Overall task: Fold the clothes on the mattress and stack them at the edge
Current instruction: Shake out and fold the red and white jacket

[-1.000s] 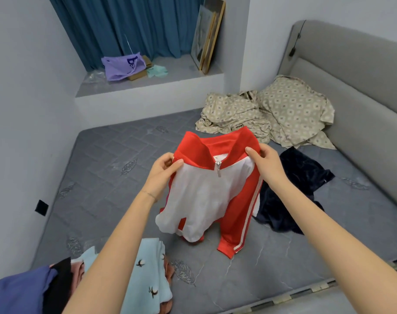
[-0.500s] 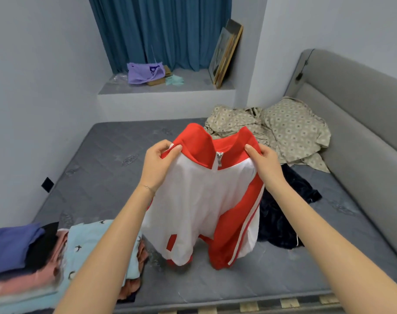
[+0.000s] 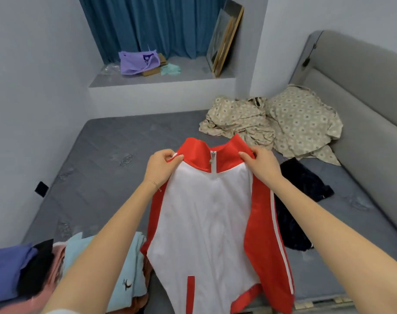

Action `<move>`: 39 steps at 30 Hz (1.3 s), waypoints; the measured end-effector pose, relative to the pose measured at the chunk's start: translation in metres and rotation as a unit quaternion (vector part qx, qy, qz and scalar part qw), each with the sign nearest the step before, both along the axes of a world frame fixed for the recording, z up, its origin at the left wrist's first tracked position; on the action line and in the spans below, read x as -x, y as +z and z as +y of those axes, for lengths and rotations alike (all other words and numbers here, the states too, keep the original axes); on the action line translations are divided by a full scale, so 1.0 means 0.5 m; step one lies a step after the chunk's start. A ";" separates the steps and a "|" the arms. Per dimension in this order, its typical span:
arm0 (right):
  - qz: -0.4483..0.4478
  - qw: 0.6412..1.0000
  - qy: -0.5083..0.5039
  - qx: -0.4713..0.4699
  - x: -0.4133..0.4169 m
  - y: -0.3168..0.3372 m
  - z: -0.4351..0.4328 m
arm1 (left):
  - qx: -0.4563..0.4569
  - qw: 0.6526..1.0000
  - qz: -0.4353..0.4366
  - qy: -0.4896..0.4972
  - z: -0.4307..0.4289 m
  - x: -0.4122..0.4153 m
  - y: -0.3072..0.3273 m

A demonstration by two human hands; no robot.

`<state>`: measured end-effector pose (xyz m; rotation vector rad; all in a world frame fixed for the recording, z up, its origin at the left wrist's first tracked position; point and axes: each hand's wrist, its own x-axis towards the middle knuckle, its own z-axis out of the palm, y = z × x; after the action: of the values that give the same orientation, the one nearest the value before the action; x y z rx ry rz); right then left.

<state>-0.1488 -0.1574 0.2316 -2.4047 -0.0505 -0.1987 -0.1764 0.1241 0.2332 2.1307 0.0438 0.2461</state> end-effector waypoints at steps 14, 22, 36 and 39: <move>0.108 0.993 -0.052 0.002 -0.200 -0.489 0.063 | 0.026 0.988 0.154 0.008 0.057 -0.294 -0.531; 0.123 0.986 -0.100 0.051 -0.326 -0.769 0.090 | -0.024 0.993 0.098 0.054 0.071 -0.365 -0.824; 0.210 0.965 -0.082 0.131 -0.249 -0.940 -0.027 | -0.120 0.969 0.201 -0.082 -0.073 -0.308 -0.990; 0.249 0.954 -0.134 0.097 -0.250 -0.945 -0.069 | -0.116 0.966 0.204 -0.113 -0.138 -0.325 -1.005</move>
<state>-0.0240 -0.1921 -0.2411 -2.5804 0.5119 0.3089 -0.0139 0.0553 -0.2695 2.3649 0.0119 -0.3391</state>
